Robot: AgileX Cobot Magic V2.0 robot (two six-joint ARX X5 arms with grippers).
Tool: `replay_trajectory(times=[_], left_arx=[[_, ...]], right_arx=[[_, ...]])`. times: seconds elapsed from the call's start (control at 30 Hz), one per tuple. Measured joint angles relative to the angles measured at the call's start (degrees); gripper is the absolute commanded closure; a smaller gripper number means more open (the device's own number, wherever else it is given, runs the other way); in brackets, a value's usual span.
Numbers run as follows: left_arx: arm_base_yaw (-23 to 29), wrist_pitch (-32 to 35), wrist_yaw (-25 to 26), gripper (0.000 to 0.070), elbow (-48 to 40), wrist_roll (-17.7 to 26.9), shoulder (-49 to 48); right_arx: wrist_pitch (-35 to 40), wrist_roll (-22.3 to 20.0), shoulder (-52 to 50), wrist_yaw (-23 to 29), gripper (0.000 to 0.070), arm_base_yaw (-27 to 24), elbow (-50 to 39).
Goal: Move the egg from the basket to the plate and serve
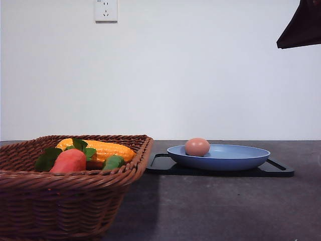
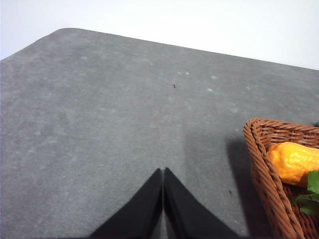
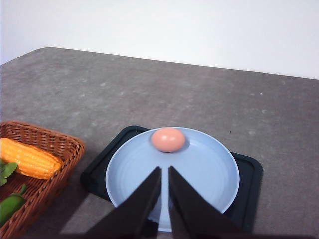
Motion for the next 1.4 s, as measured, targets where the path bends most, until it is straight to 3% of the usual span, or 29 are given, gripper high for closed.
replay_trajectory(times=[0.43,0.63,0.83,1.1,1.4], left_arx=[[0.0,0.0,0.0,0.07,0.0,-0.01,0.0],[-0.01,0.0,0.0,0.07,0.0,-0.01,-0.01],[0.0,0.0,0.0,0.07,0.0,-0.01,0.01],[-0.01,0.0,0.0,0.07,0.0,-0.01,0.01],[-0.01,0.0,0.0,0.07,0.0,-0.01,0.0]], right_arx=[[0.0,-0.07,0.0,-0.01,0.07,0.0,0.01],[-2.11,-4.31,-3.73,1.52,0.07,-1.01,-0.23],[-0.63,-8.74,-12.19,0.82,0.07,-7.73,-5.57],[-0.46,-8.51,-24.65,-2.44,0.07,-17.17,-16.78],[-2.22,-8.25,-35.49,-4.91,0.07,-21.06,-24.77]])
